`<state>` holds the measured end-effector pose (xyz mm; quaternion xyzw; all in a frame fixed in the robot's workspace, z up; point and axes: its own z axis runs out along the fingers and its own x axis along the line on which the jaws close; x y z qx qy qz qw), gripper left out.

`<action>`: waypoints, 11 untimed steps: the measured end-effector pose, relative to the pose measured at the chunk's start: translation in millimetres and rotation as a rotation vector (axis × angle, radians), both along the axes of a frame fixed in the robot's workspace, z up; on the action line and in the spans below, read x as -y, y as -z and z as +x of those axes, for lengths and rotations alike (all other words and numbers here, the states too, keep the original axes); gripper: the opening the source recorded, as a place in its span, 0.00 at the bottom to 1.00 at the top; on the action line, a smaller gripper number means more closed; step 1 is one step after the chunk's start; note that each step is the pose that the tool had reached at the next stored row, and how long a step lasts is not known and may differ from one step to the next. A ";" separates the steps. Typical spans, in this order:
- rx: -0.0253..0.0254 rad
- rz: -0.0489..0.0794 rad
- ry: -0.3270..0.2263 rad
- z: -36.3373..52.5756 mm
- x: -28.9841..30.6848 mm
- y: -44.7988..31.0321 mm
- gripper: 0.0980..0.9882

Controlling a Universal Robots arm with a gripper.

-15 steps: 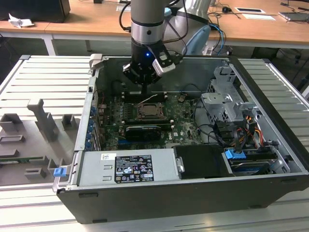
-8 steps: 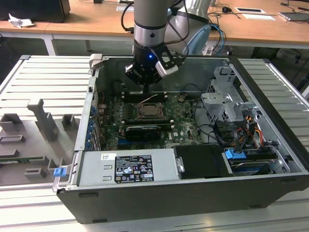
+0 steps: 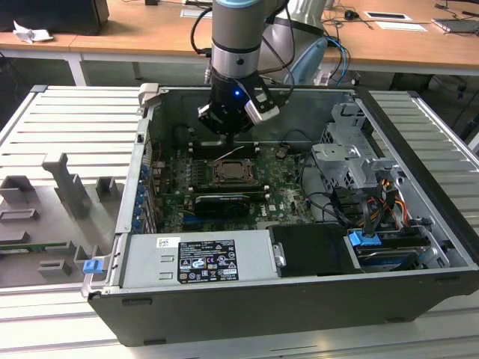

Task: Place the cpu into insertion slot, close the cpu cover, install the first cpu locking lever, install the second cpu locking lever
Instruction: 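Install the first cpu locking lever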

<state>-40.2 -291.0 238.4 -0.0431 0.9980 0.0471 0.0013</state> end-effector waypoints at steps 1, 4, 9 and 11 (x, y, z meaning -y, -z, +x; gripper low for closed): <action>0.0001 0.007 0.000 0.6 0.0 0.8 0.01; 0.0003 0.018 0.000 1.9 -0.1 3.7 0.01; -0.0004 0.018 0.000 6.3 -0.3 8.5 0.01; -0.0006 0.018 0.000 7.9 -0.4 10.1 0.01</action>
